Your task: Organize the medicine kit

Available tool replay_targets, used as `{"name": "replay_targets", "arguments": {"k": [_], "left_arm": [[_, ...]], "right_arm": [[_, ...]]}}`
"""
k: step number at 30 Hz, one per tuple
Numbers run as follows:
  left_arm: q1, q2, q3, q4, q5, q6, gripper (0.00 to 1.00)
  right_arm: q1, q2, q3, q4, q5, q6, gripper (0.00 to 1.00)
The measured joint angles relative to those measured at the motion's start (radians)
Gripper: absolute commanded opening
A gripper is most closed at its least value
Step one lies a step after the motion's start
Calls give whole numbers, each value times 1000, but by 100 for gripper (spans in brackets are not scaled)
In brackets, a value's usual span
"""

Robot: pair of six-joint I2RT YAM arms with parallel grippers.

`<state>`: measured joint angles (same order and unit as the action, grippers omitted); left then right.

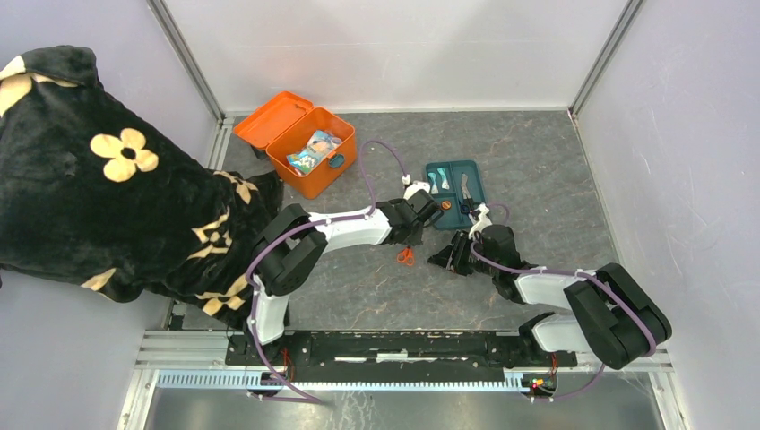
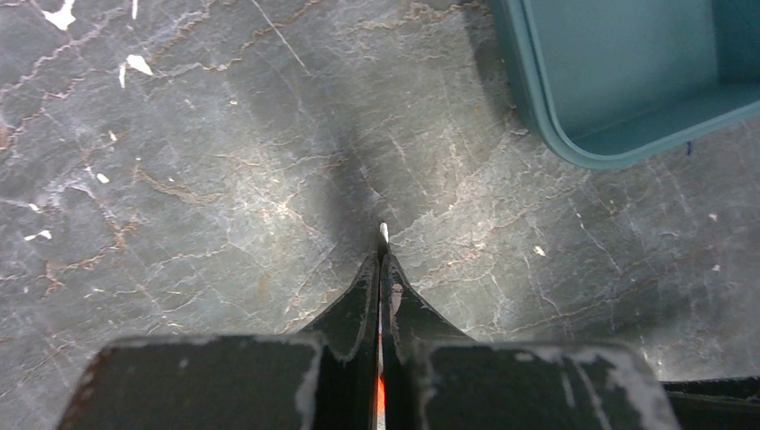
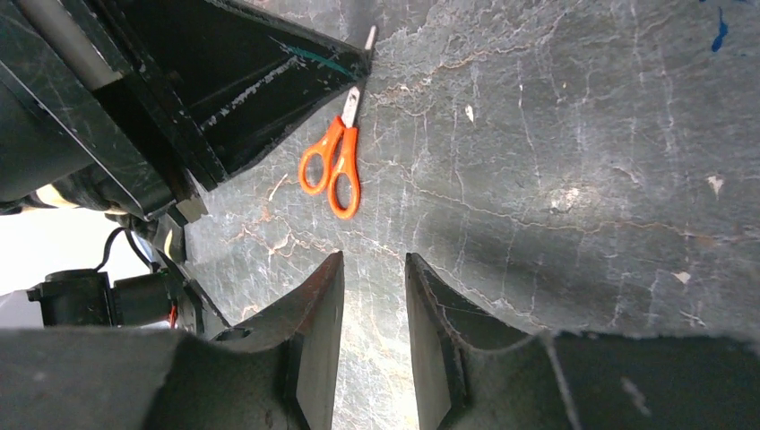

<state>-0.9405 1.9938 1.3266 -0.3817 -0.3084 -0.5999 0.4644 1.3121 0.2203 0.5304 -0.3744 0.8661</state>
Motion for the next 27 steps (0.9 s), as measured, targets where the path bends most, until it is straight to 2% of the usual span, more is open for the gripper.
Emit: {"name": "replay_targets", "arguments": {"k": [14, 27], "left_arm": [[47, -54, -111, 159, 174, -2, 2], [84, -90, -211, 303, 272, -10, 2]], "right_arm": [[0, 7, 0, 7, 13, 5, 38], [17, 78, 45, 6, 6, 4, 41]]}}
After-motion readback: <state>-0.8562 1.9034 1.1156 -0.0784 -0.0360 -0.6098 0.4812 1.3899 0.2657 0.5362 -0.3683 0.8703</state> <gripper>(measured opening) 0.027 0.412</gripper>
